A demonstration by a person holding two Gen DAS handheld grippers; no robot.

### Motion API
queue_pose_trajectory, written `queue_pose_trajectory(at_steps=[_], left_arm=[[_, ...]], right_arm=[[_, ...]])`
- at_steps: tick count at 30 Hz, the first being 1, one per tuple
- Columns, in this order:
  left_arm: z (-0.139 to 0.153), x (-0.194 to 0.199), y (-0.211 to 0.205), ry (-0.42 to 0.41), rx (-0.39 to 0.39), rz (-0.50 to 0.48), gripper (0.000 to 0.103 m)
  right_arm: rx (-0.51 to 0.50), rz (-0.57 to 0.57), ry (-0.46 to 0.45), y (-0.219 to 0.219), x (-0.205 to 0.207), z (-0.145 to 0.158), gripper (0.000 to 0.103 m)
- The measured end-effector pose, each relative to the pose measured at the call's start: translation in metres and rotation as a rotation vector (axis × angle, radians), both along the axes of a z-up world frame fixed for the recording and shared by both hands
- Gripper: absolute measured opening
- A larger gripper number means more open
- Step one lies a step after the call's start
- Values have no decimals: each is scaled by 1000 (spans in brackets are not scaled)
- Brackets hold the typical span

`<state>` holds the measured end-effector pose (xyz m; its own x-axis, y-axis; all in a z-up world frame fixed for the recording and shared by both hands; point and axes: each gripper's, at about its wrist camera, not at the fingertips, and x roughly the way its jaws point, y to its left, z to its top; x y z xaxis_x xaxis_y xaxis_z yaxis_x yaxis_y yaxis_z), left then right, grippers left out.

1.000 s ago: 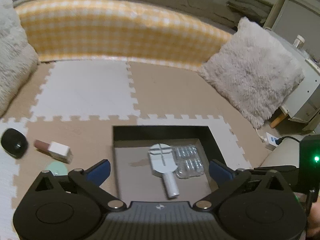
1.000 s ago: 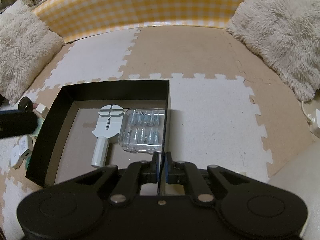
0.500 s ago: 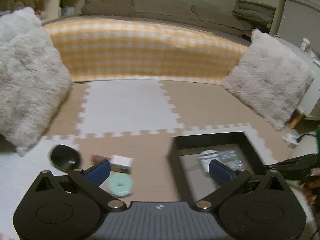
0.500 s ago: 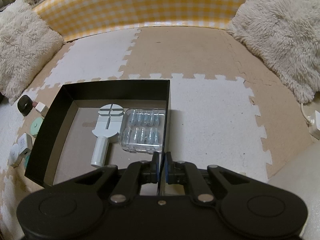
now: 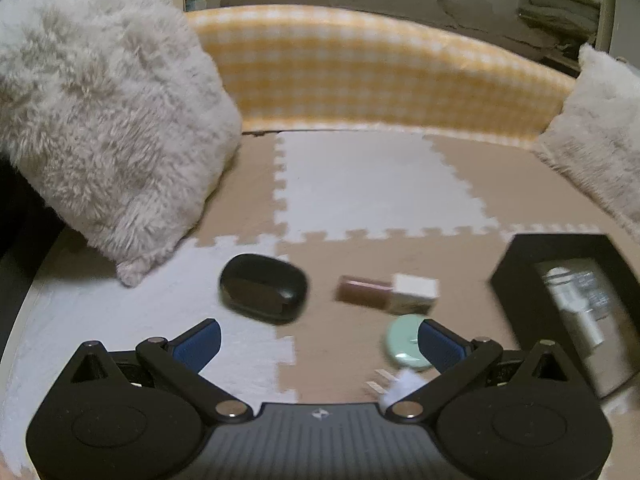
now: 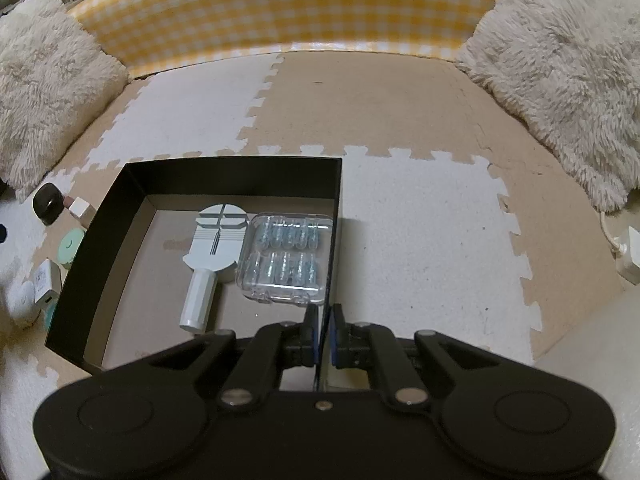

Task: Organize rigid objects
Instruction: 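Move the left gripper to the black oval case and grasp it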

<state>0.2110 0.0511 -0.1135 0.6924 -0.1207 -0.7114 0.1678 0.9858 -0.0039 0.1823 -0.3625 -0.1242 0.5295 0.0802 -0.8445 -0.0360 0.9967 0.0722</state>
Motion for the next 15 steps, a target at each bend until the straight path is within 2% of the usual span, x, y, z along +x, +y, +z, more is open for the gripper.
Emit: queue_pose_trajectory(at_steps=[8, 15], left_arm=[[-25, 32, 14, -25, 64, -65, 103], [-40, 62, 30, -73, 32, -34, 103]], right_arm=[[-16, 6, -6, 2, -1, 0, 6], [-24, 11, -7, 3, -2, -1, 6]])
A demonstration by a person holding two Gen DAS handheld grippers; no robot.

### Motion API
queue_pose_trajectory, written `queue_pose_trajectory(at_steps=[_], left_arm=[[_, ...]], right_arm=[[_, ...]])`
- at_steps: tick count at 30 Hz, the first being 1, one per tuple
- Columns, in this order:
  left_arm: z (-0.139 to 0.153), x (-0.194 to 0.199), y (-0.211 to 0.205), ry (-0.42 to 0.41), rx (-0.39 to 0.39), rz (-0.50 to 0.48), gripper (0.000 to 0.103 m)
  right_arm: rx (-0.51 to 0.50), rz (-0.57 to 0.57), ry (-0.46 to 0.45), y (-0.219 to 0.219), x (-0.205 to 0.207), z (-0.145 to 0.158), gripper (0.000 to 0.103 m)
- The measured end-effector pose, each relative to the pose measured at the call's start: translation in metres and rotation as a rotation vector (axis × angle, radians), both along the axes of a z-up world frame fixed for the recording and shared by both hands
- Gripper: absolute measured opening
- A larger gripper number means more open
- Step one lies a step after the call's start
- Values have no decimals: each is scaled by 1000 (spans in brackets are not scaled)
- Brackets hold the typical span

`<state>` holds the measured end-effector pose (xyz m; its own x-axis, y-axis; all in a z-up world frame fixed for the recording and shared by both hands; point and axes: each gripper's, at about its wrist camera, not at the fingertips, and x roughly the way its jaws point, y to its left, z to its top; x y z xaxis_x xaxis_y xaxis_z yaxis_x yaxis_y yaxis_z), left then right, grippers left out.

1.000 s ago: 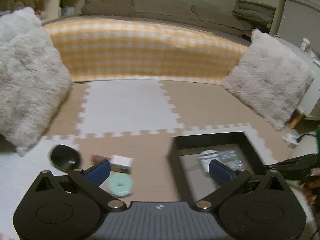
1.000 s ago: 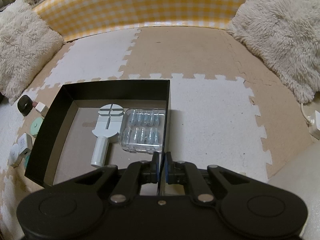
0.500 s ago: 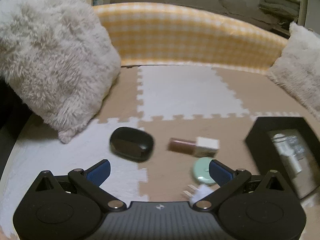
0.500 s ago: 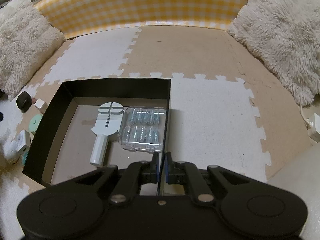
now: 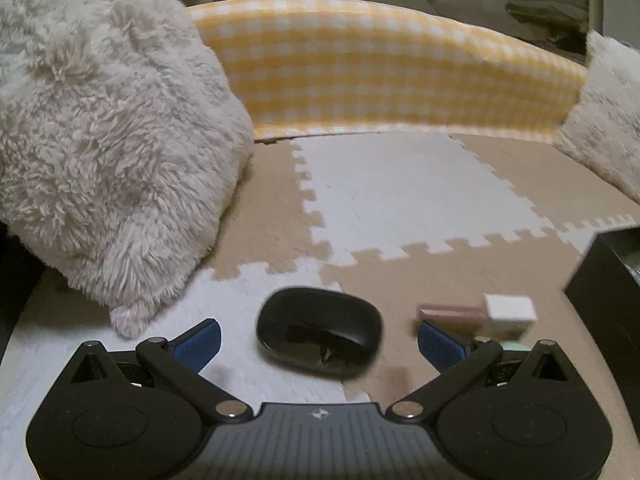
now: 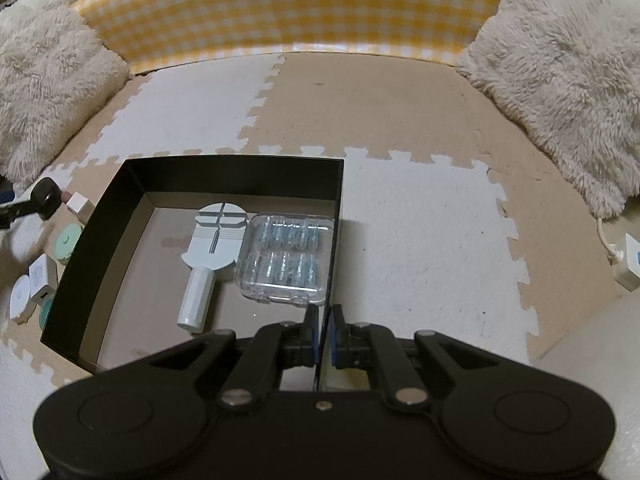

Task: Organize rigid objects
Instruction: 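Move the left gripper to the black oval case and grasp it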

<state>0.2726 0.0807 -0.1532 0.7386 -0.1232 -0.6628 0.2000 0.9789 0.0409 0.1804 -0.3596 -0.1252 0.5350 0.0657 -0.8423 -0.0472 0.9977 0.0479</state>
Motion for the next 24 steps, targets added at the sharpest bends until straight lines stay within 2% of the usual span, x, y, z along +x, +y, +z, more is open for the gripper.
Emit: queue_pose_trajectory(at_steps=[7, 13, 15, 17, 20, 24], left_arm=[[-7, 21, -5, -45, 13, -9, 103], [-13, 28, -10, -26, 62, -34, 103], [-15, 29, -12, -7, 80, -56, 99], [-17, 29, -12, 8, 91, -65, 91], [-18, 29, -12, 28, 67, -64, 81], [-16, 30, -15, 44, 76, -34, 81]], right_arm=[[-5, 5, 0, 0, 0, 0, 6], [-21, 11, 6, 1, 1, -2, 6], [-22, 12, 7, 2, 2, -2, 6], [-22, 12, 6, 2, 2, -2, 6], [-22, 12, 6, 2, 2, -2, 6], [-22, 12, 6, 1, 2, -2, 6]])
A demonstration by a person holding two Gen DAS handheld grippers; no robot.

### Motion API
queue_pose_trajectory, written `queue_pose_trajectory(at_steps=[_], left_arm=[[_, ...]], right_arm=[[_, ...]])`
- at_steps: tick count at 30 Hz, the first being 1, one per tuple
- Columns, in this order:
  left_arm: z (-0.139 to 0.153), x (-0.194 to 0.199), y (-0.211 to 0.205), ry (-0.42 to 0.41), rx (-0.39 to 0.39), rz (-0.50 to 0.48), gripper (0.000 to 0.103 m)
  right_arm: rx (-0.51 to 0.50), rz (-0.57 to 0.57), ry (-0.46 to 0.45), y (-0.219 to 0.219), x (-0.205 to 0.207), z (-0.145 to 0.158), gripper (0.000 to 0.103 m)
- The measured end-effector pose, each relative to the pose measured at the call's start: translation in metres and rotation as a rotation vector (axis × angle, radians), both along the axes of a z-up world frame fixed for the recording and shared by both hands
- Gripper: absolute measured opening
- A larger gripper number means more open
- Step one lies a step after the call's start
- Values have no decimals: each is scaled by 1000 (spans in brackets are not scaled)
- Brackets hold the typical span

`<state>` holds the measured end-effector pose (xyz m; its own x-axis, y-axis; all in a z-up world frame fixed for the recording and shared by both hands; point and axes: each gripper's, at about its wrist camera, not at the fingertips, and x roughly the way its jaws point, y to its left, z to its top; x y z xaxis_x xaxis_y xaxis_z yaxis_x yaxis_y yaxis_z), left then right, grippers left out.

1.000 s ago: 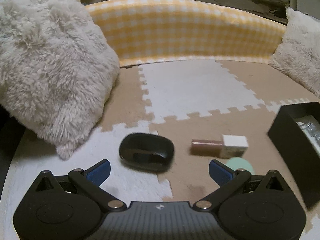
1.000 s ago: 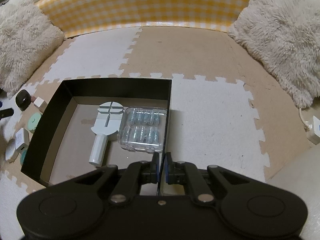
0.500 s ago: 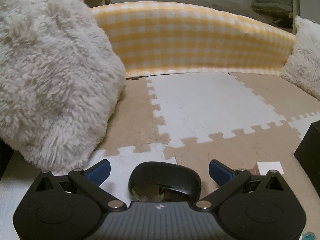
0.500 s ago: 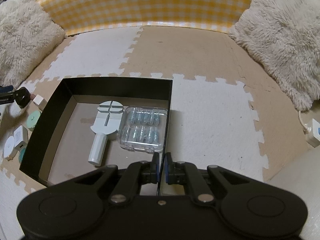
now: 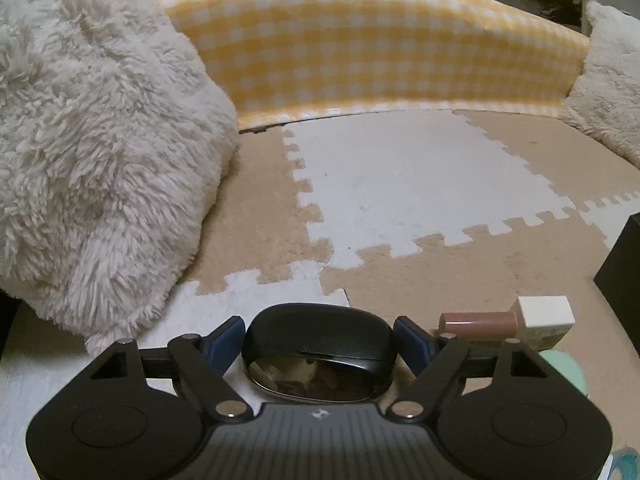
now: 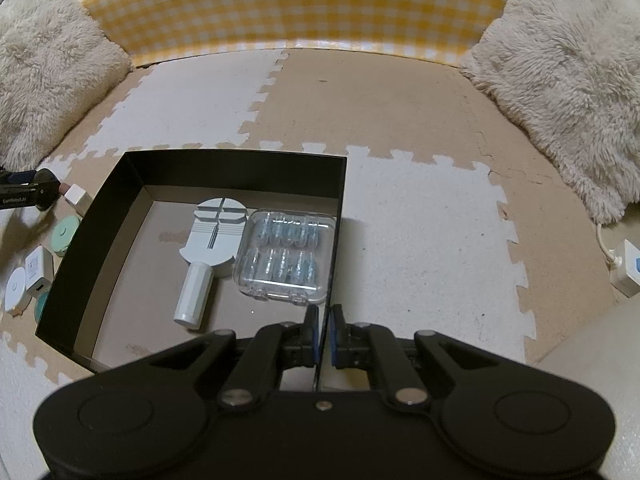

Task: Organize rigid objects
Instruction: 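Move the left gripper to the black oval case and grasp it, then carry the black oval case into the black box and release it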

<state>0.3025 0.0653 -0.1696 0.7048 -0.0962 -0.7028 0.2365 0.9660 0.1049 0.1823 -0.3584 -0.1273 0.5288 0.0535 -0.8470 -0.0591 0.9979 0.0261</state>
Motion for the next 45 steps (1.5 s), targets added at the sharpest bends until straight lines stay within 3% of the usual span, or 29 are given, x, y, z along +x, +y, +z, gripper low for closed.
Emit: queue_pose_trajectory(at_steps=[6, 13, 17, 25, 30, 38, 45], left_arm=[[7, -2, 4, 19, -31, 112, 81], [37, -14, -8, 15, -185, 192, 81], [55, -29, -35, 24, -269, 161, 81], [85, -71, -106, 72, -418, 3, 81], [92, -103, -155, 106, -434, -118, 81], [71, -133, -212, 167, -456, -208, 81], [43, -138, -239, 282, -546, -168, 81]], right_arm=[[5, -1, 2, 1, 0, 1, 6], [20, -6, 6, -1, 0, 1, 6], [39, -10, 10, -4, 0, 1, 6], [98, -36, -19, -14, -1, 11, 5], [132, -45, -19, -20, 4, 12, 5], [163, -58, -15, -24, 14, 11, 5], [167, -63, -2, -24, 17, 11, 5]])
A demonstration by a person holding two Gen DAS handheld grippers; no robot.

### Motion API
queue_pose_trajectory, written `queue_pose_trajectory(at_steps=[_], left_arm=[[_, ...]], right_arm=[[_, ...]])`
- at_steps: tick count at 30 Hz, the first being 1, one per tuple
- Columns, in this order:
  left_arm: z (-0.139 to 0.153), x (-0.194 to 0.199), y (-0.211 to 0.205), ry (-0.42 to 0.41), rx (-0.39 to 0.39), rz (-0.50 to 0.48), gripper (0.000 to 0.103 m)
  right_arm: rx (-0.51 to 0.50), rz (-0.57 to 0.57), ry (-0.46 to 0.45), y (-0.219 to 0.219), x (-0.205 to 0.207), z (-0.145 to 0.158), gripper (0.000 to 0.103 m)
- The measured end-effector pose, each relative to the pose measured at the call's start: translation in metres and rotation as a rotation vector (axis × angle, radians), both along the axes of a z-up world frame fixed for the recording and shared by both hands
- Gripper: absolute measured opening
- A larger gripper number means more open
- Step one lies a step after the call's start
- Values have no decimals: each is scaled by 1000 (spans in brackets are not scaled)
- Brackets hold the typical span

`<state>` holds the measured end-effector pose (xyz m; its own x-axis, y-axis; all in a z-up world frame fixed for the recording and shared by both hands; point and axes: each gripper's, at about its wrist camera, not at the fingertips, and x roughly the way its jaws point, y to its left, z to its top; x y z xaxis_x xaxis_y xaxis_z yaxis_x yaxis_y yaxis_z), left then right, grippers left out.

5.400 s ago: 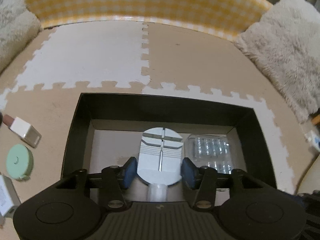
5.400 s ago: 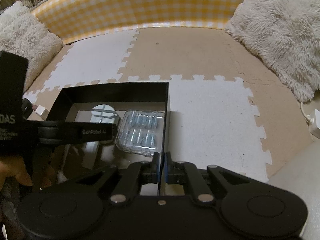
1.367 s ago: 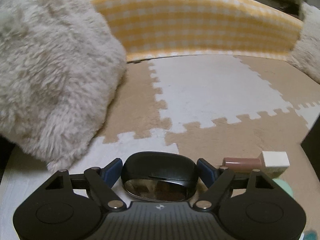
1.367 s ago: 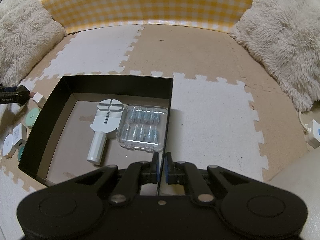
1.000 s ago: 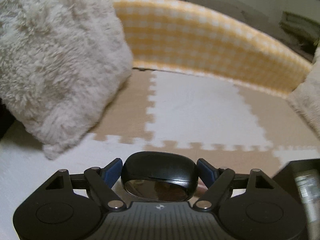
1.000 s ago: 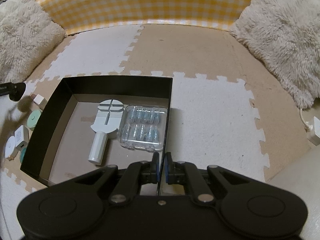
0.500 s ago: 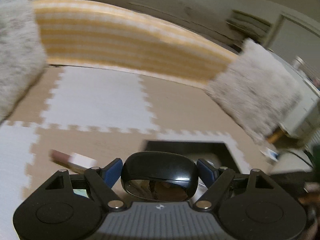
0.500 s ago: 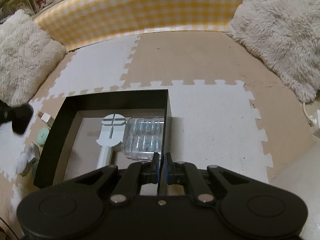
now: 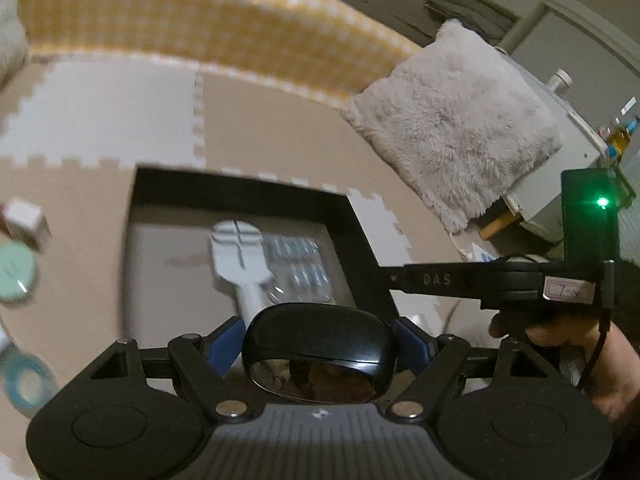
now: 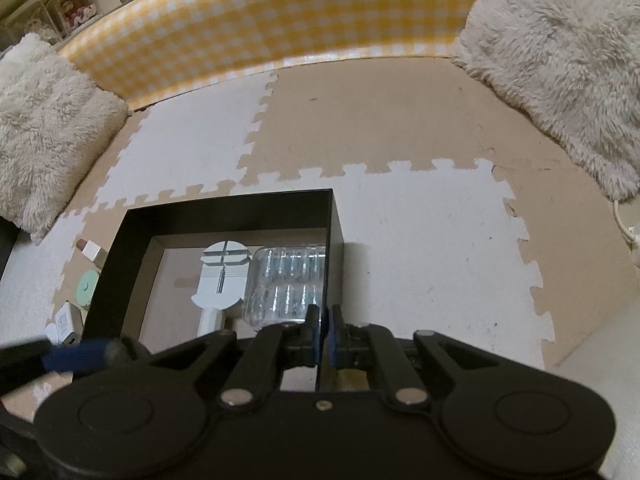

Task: Organize rigid objects
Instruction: 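Carry the black oval case into the black box and release it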

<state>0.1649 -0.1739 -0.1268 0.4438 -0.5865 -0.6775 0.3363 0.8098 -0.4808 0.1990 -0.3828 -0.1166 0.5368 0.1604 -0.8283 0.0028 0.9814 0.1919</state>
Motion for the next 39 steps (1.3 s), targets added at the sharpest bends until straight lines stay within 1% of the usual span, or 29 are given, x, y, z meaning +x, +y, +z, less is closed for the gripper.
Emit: queue_pose_trajectory(at_steps=[4, 7, 10, 12, 14, 16, 20, 28, 30, 34, 39], left_arm=[[-9, 2, -8, 37, -73, 46, 81], [-11, 2, -11, 41, -90, 51, 81], [-16, 4, -5, 68, -146, 98, 81], [-20, 6, -5, 94, -161, 119, 81], [-21, 6, -7, 105, -166, 118, 81], [-20, 4, -10, 95, -157, 108, 83], [-17, 4, -13, 105, -156, 70, 84], [-12, 0, -20, 71, -68, 12, 86], [-10, 0, -21, 63, -52, 8, 89], [-8, -1, -23, 55, -30, -7, 90], [-5, -3, -20, 39, 19, -8, 97]], right_arm=[[0, 0, 1, 0, 0, 0, 5], [6, -2, 2, -1, 0, 0, 5], [7, -4, 4, -2, 1, -1, 5], [0, -4, 5, -1, 1, -1, 5], [-4, -2, 6, 0, 1, -1, 5], [-2, -3, 6, 0, 1, -1, 5], [1, -4, 7, -1, 1, -1, 5], [-3, -1, 11, -1, 1, -2, 5], [-3, -1, 11, -1, 1, -2, 5], [-2, -1, 11, -1, 1, -2, 5], [0, -2, 12, -1, 1, -2, 5]])
